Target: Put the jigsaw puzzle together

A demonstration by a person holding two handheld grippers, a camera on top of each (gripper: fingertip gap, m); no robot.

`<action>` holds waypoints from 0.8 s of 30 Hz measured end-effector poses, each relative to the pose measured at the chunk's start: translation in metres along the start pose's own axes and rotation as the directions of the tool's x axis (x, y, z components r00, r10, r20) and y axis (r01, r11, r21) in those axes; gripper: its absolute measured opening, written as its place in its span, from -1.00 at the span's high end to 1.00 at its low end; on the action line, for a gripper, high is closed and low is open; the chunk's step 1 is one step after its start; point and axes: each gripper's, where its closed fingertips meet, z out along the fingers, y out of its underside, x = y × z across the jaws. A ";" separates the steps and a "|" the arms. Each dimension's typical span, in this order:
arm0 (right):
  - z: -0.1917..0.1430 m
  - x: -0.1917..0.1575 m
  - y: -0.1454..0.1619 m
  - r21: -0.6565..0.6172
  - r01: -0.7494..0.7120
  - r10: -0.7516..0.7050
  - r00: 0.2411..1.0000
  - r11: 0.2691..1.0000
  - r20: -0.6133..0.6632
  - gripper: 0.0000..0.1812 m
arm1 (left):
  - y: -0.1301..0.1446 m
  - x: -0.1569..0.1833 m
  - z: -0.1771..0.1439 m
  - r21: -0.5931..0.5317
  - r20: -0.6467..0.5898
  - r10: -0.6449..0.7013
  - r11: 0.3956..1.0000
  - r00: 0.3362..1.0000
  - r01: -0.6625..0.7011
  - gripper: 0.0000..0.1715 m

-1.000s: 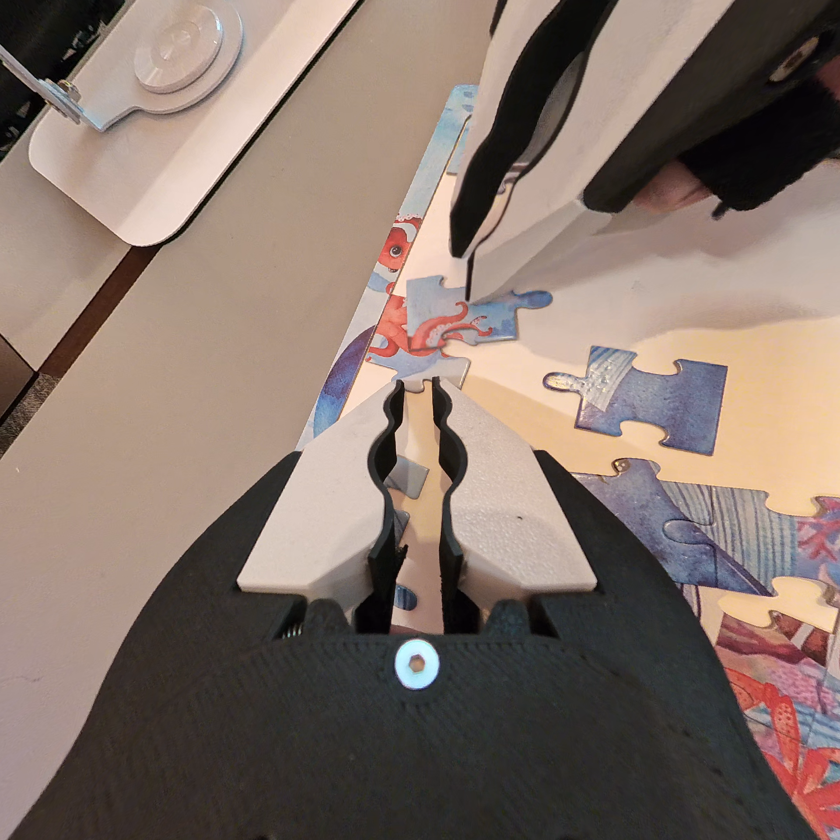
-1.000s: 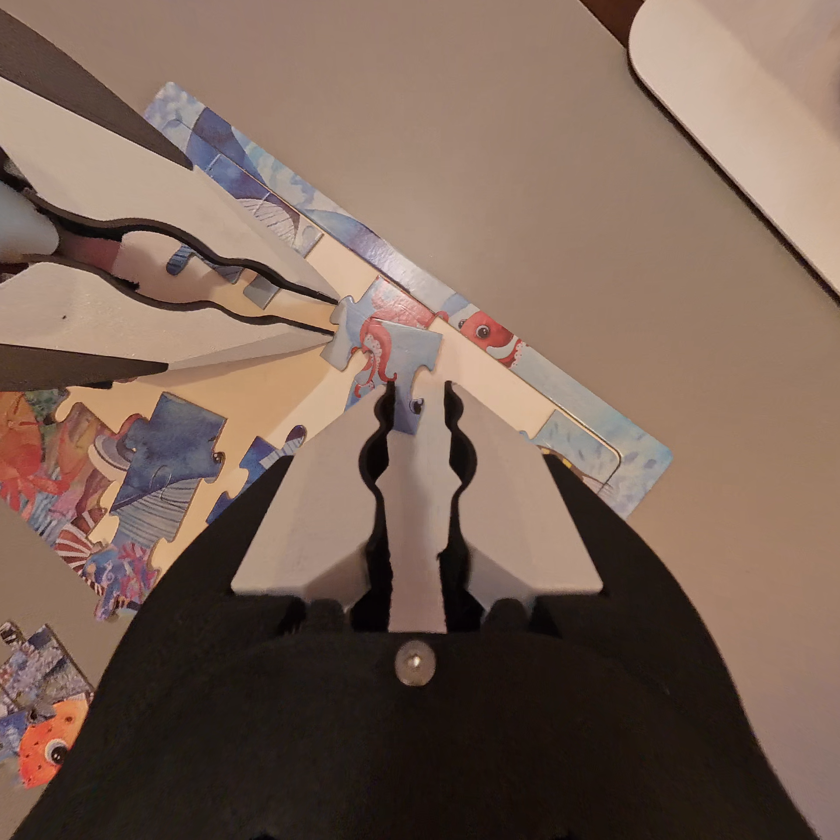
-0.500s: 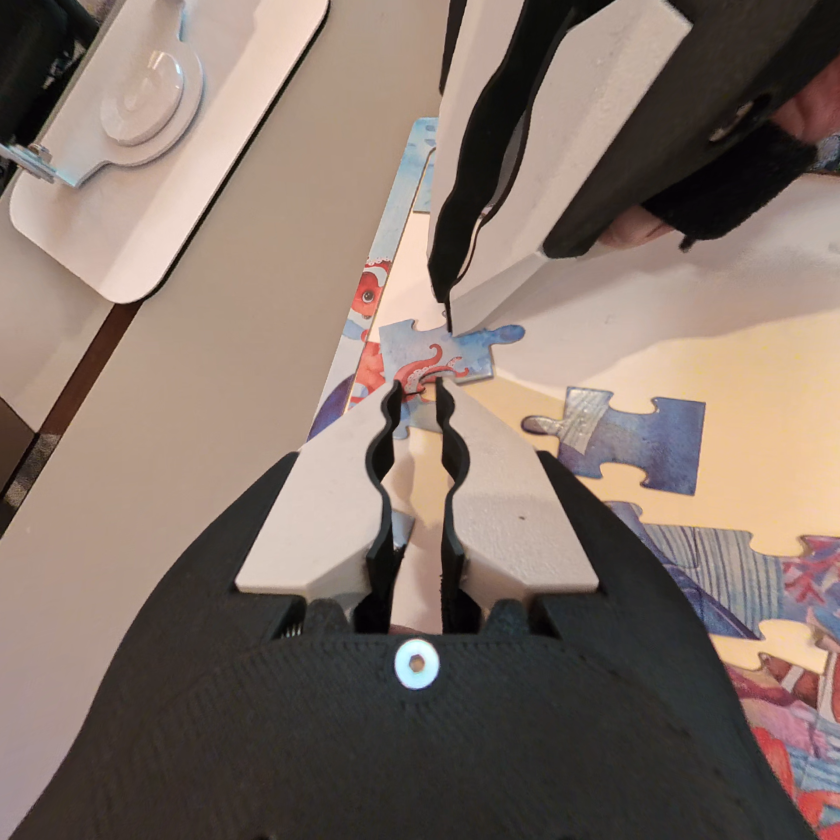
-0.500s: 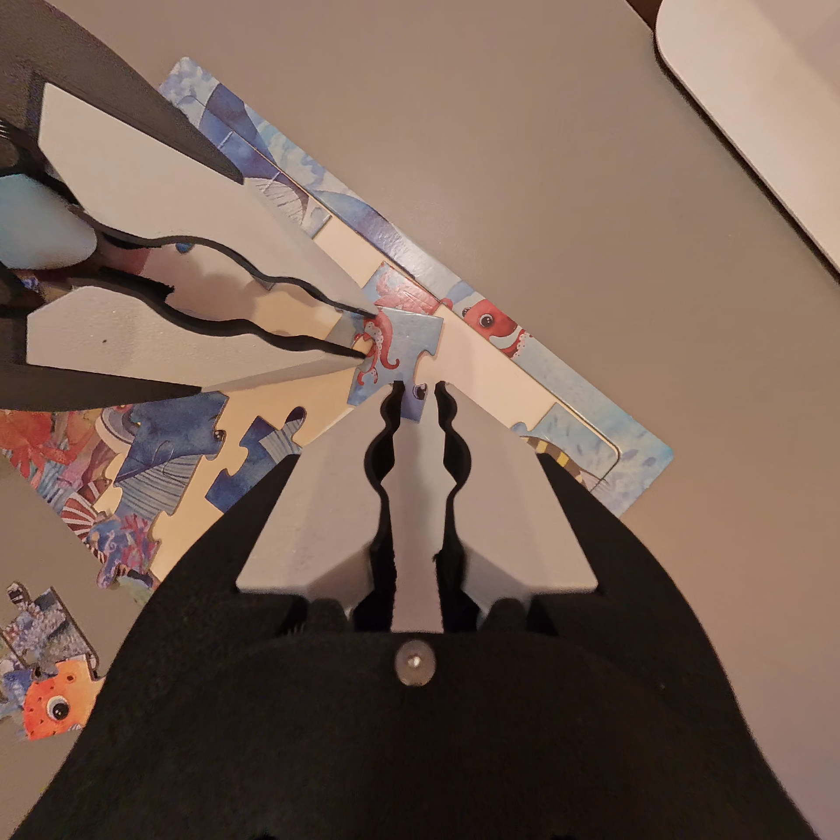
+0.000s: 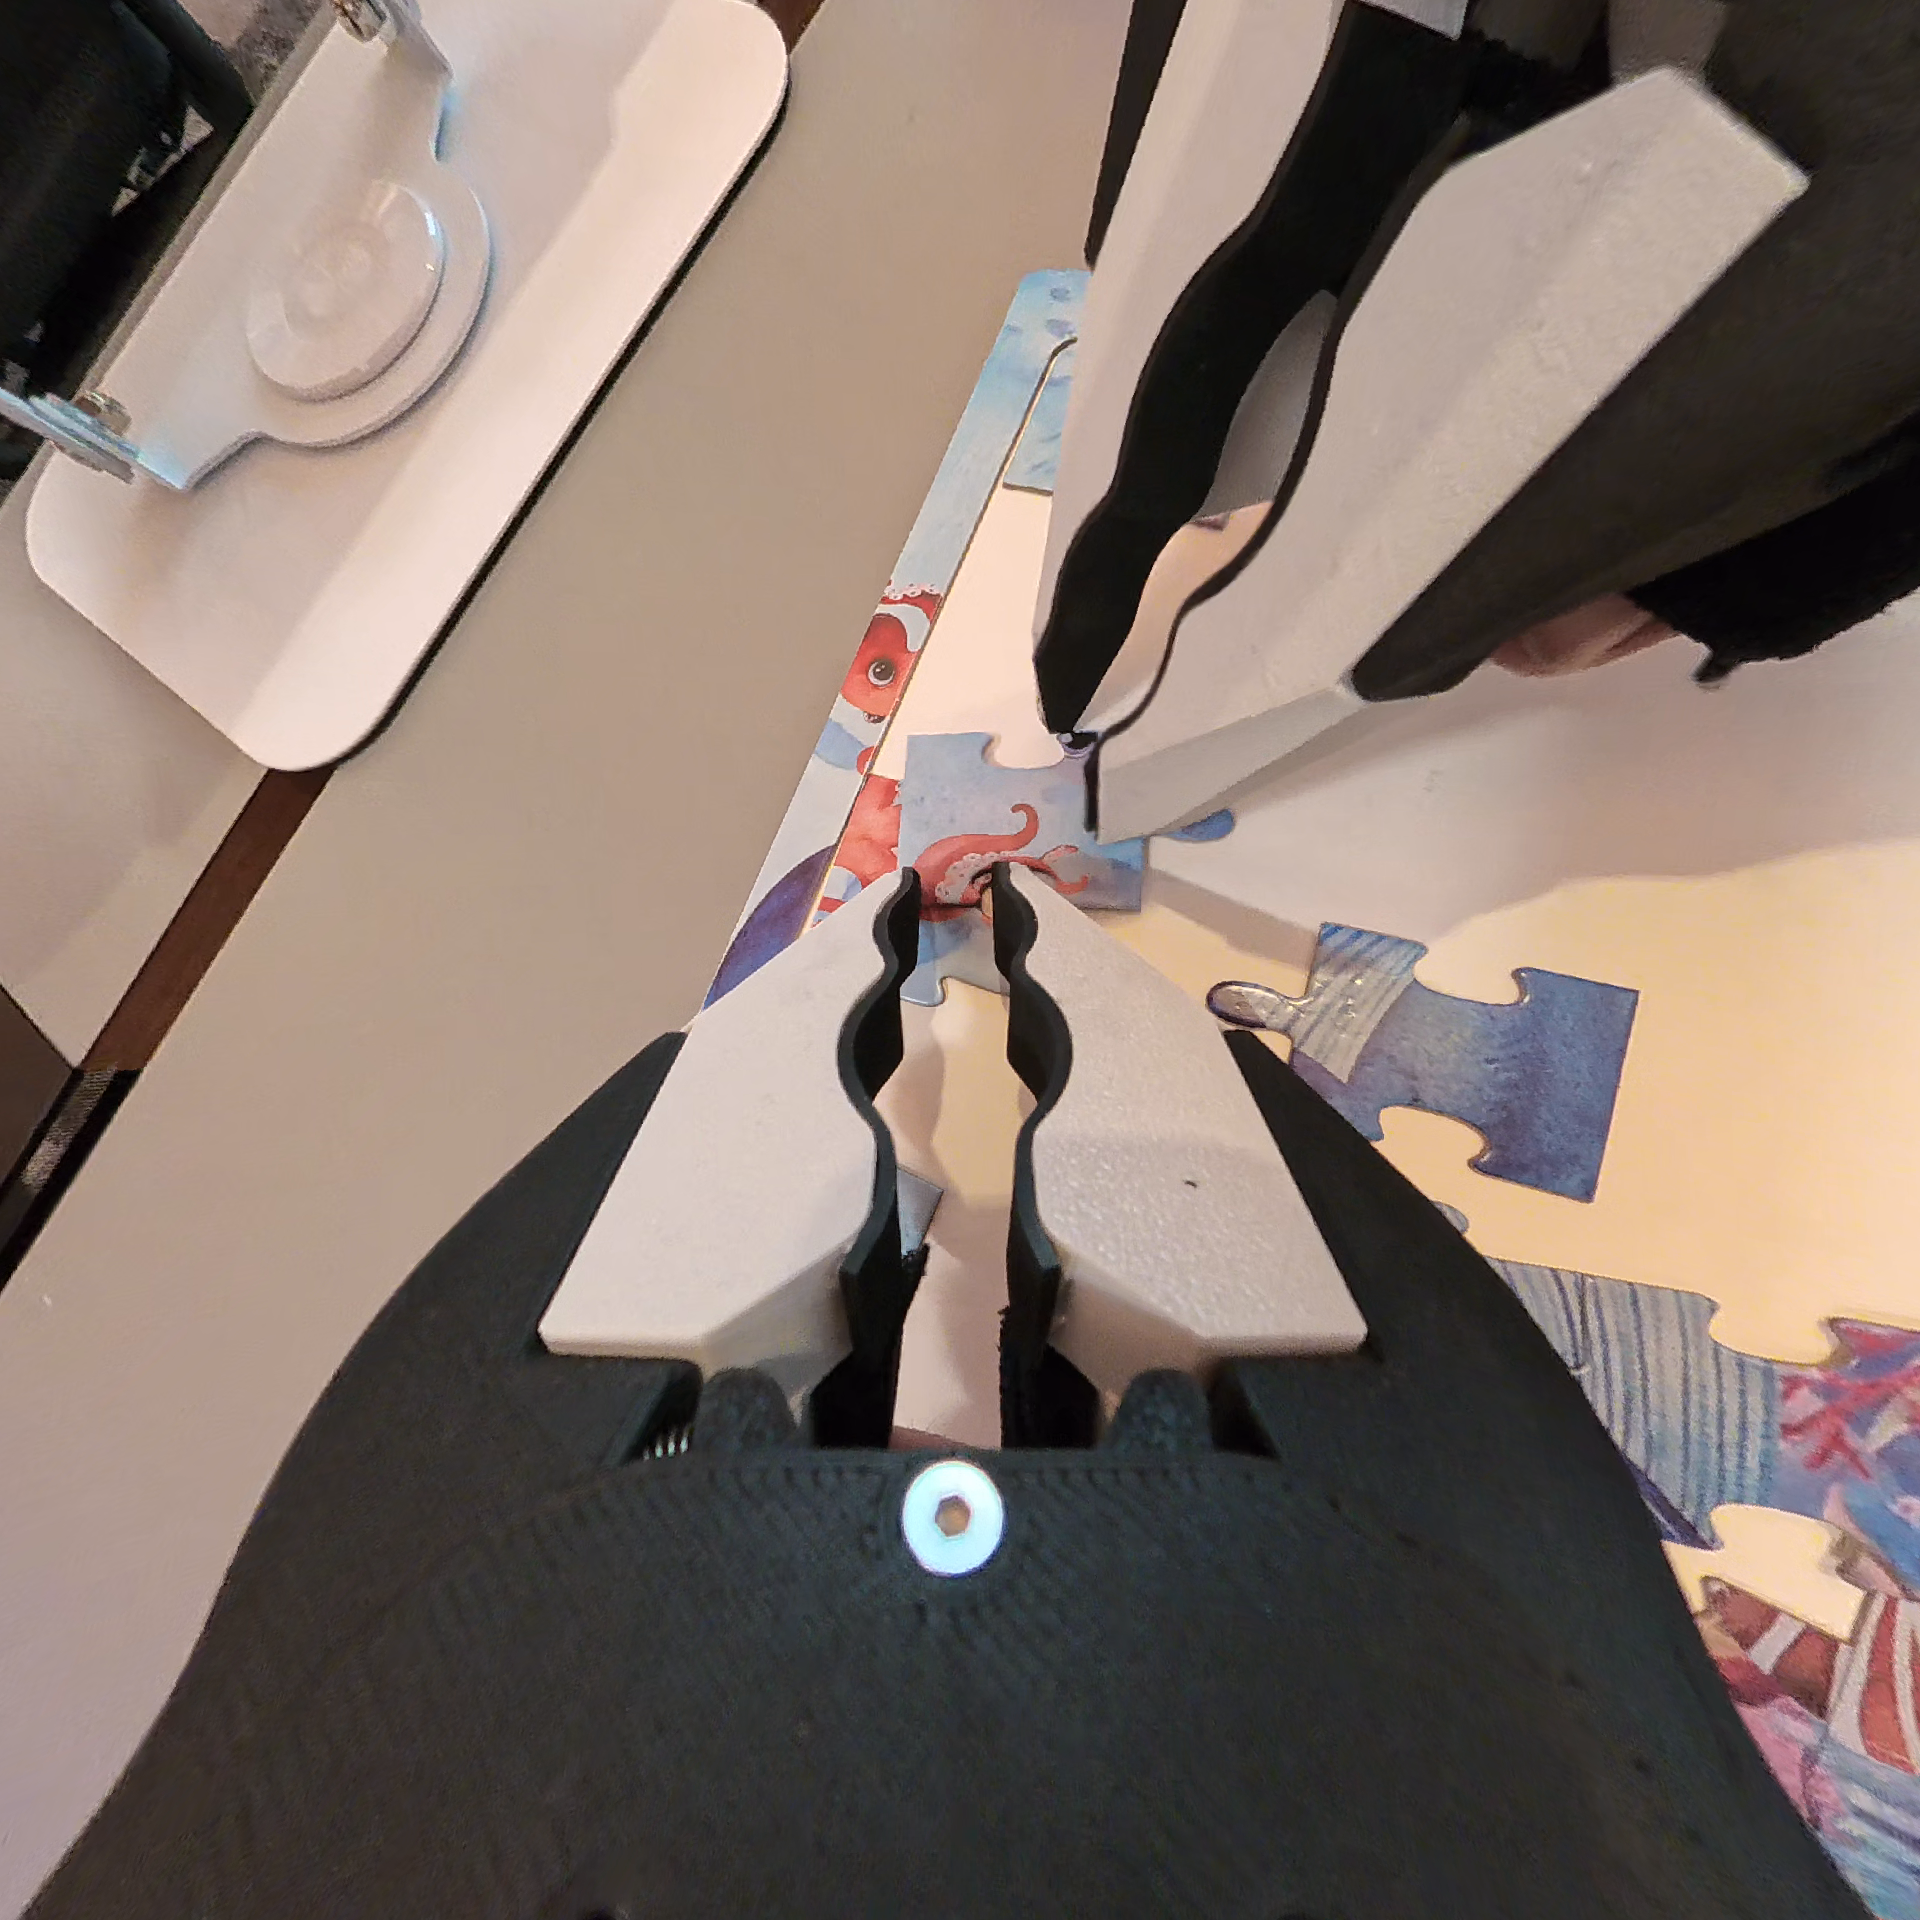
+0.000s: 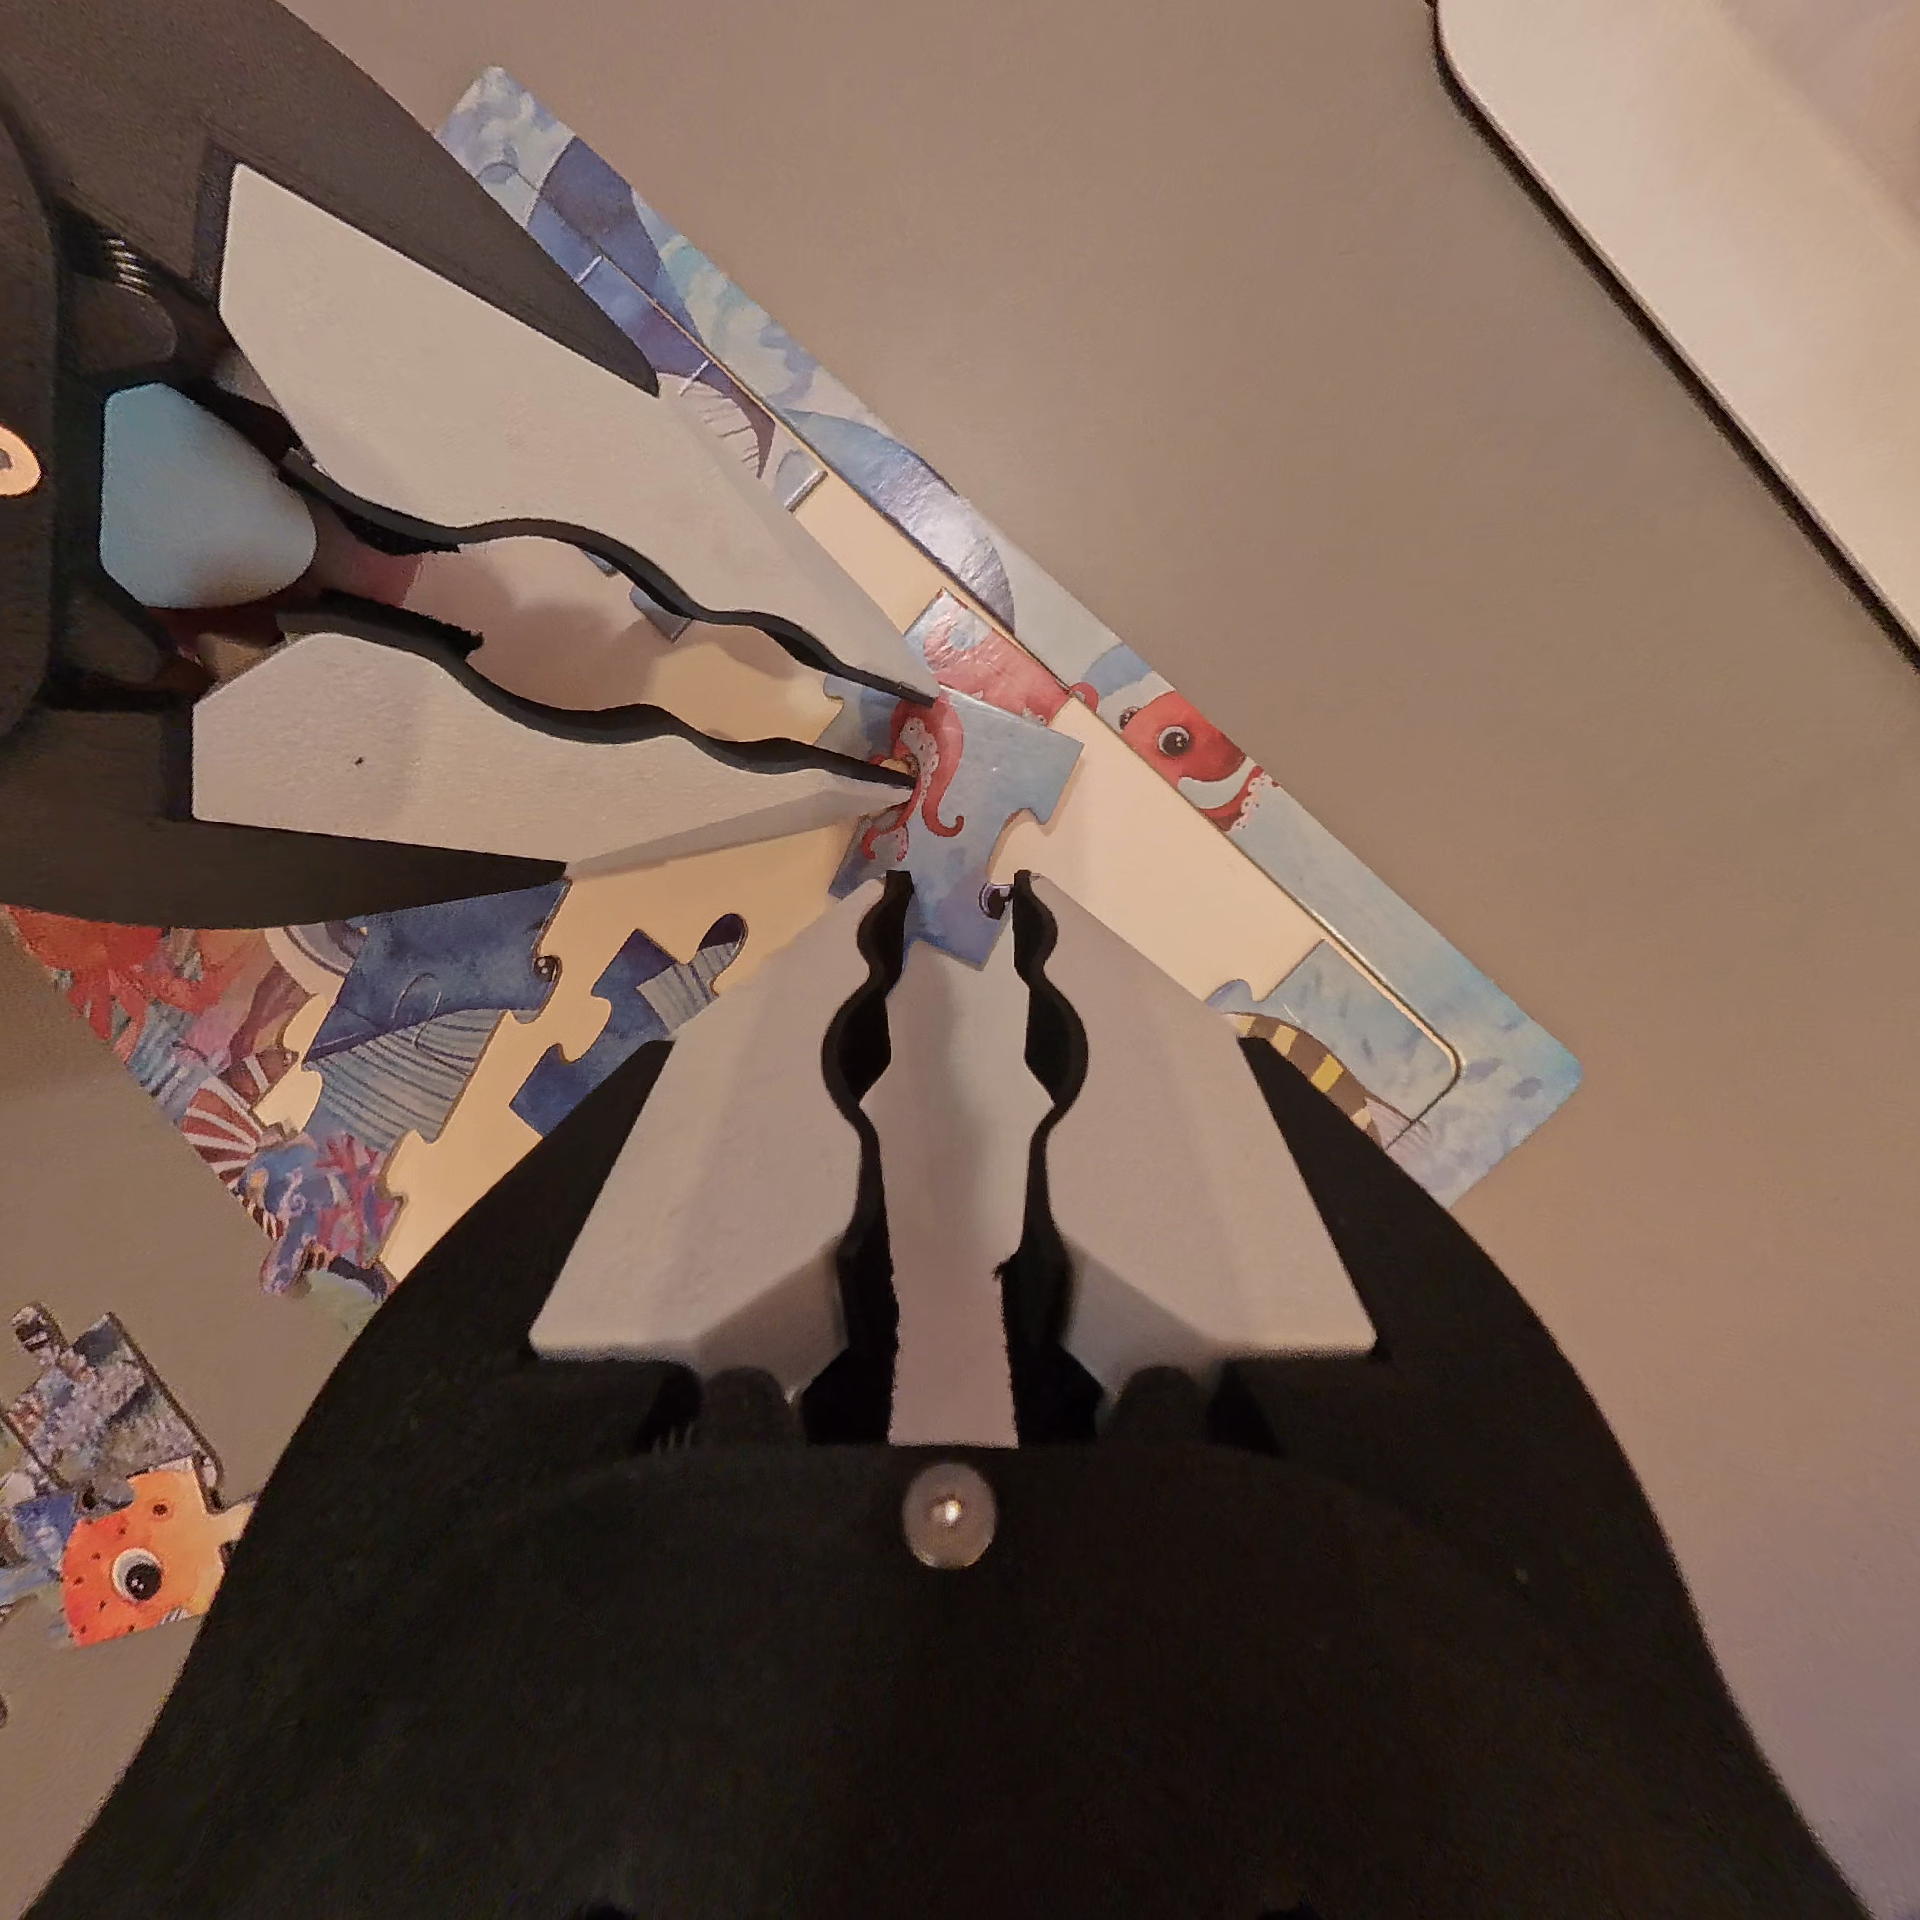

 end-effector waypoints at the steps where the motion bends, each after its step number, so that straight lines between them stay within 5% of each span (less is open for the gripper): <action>1: 0.000 0.001 0.001 -0.003 0.003 -0.003 1.000 1.000 0.000 0.77 | -0.001 0.000 0.001 0.000 0.000 0.003 1.000 1.000 -0.003 0.86; 7: -0.001 0.004 0.003 -0.025 0.038 -0.039 0.999 0.999 -0.032 0.54 | -0.012 -0.002 0.011 0.017 0.004 -0.002 1.000 1.000 0.002 0.86; 24: -0.004 0.033 0.003 0.026 -0.047 0.050 0.991 0.999 -0.127 0.62 | 0.004 -0.021 0.004 0.010 0.028 -0.051 0.999 0.998 0.051 0.78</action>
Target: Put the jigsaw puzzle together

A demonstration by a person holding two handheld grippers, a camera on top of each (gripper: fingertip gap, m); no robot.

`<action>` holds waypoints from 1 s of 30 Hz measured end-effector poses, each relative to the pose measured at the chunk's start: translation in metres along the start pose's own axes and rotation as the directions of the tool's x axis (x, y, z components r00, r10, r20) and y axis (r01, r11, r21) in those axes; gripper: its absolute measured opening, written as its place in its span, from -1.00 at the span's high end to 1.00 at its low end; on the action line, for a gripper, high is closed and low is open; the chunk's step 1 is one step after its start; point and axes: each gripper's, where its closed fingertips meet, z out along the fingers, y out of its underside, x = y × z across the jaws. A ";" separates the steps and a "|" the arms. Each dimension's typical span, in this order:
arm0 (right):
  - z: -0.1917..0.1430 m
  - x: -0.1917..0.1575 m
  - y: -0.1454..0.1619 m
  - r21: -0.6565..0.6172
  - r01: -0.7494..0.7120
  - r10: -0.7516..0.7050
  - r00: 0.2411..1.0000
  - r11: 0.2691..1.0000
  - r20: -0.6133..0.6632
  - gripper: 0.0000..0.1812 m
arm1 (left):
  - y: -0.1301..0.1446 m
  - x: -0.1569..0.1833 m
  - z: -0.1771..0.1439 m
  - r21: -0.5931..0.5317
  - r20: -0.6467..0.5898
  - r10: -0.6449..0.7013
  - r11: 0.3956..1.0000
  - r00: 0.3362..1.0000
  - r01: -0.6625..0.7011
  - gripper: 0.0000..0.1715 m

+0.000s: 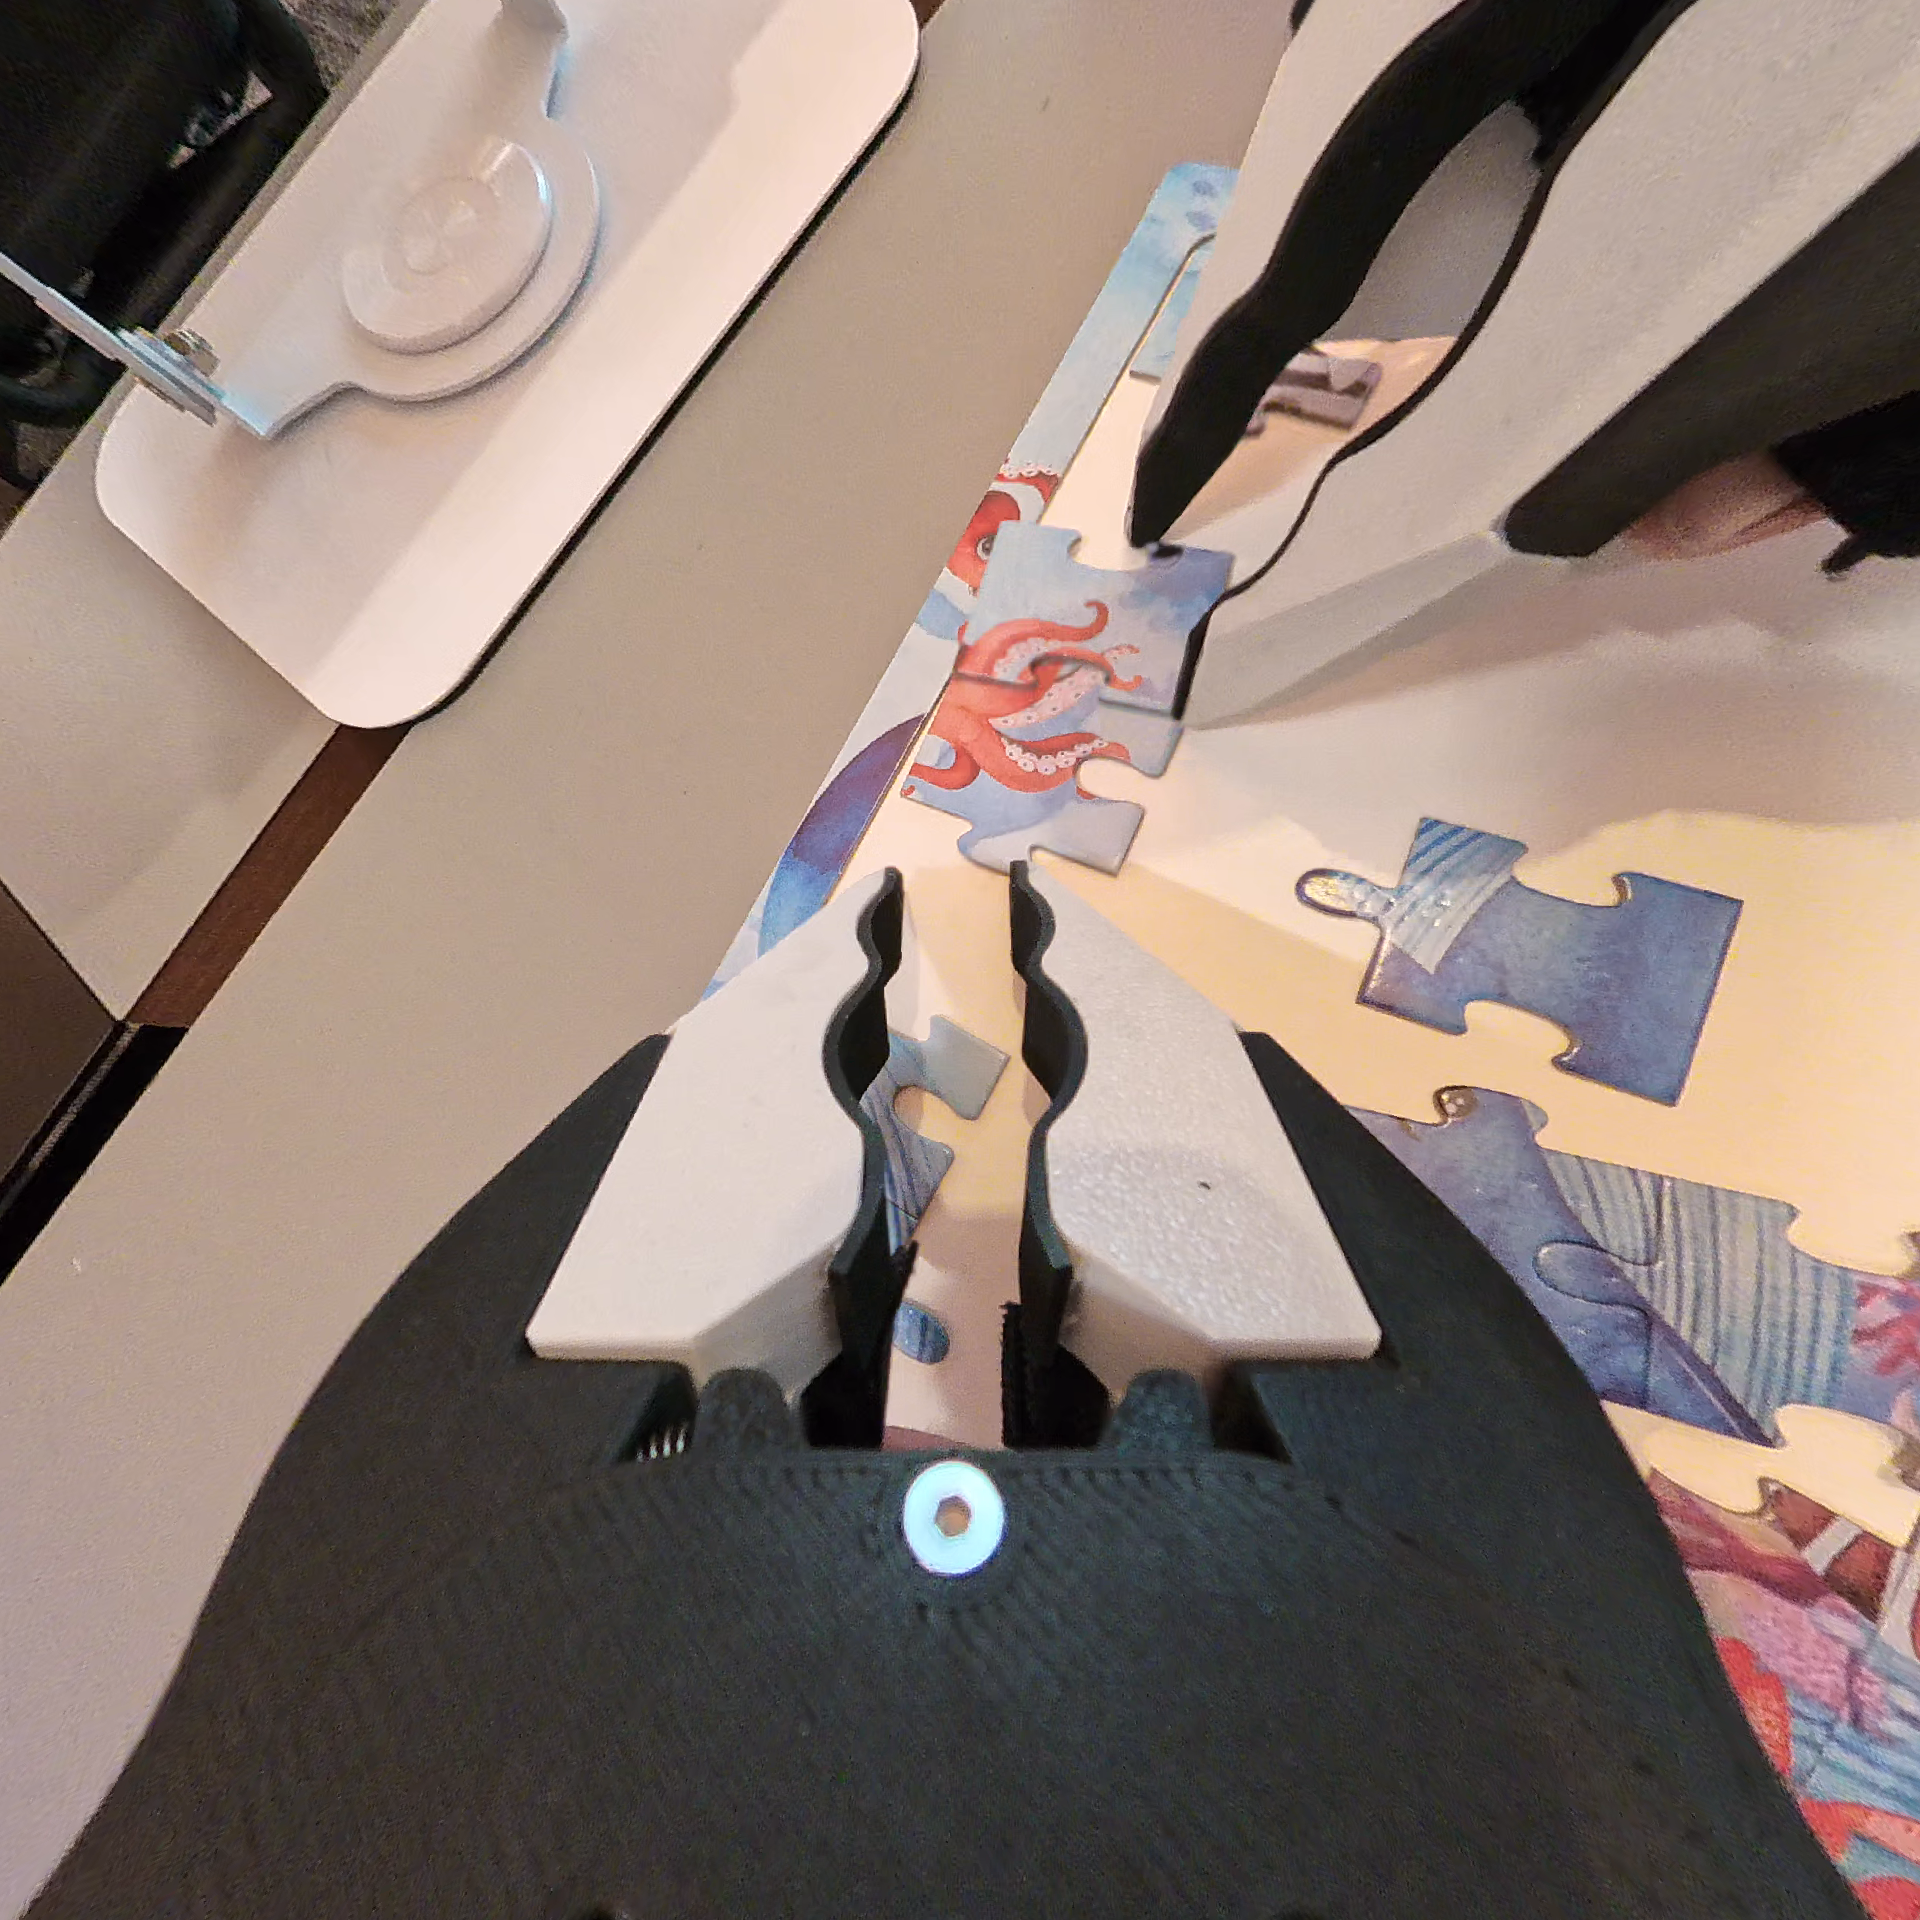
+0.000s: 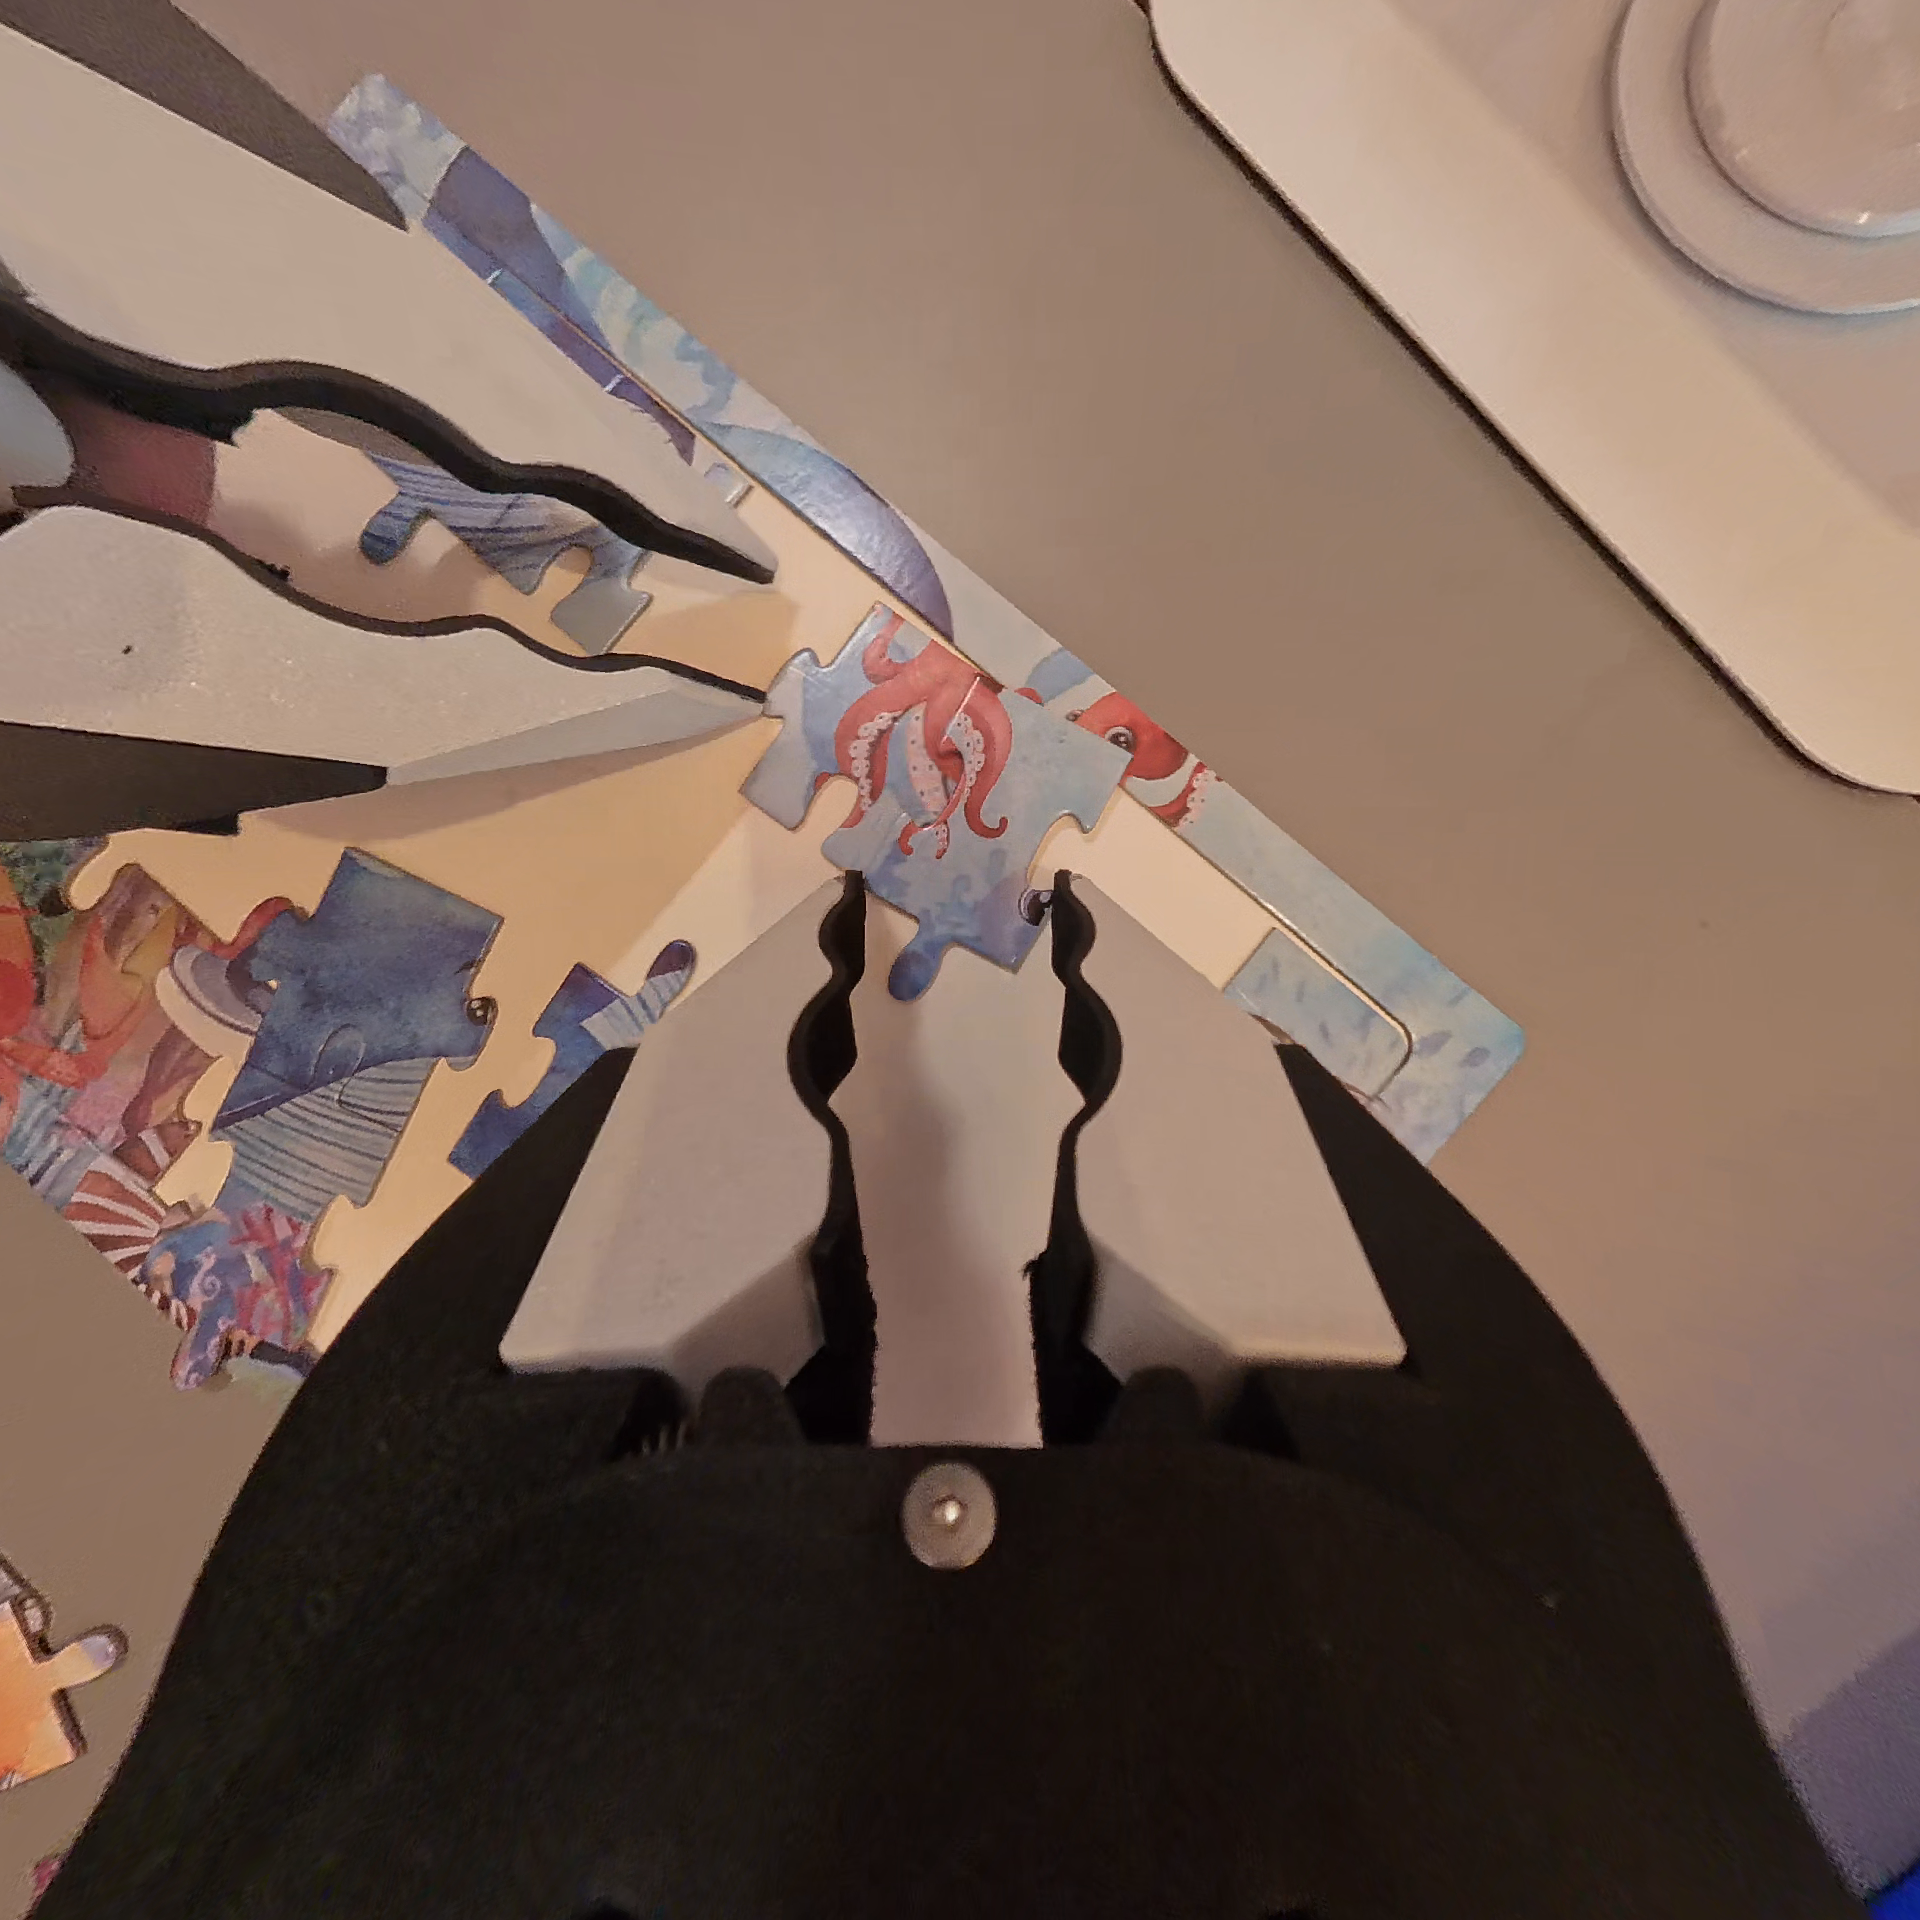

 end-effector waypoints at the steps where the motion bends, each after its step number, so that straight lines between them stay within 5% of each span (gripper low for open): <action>1: 0.000 0.002 0.000 0.000 -0.001 0.001 1.000 1.000 -0.012 0.62 | 0.000 0.000 0.000 -0.001 0.004 0.005 1.000 1.000 -0.005 0.78; 16: -0.005 0.007 0.004 -0.033 -0.019 0.017 0.999 0.999 -0.046 0.60 | -0.001 0.002 0.001 0.000 0.004 0.017 1.000 1.000 -0.017 0.83; 30: -0.002 -0.004 -0.001 0.010 -0.081 0.080 0.994 0.997 0.079 0.63 | -0.001 0.003 0.001 0.000 0.003 0.016 1.000 1.000 -0.016 0.83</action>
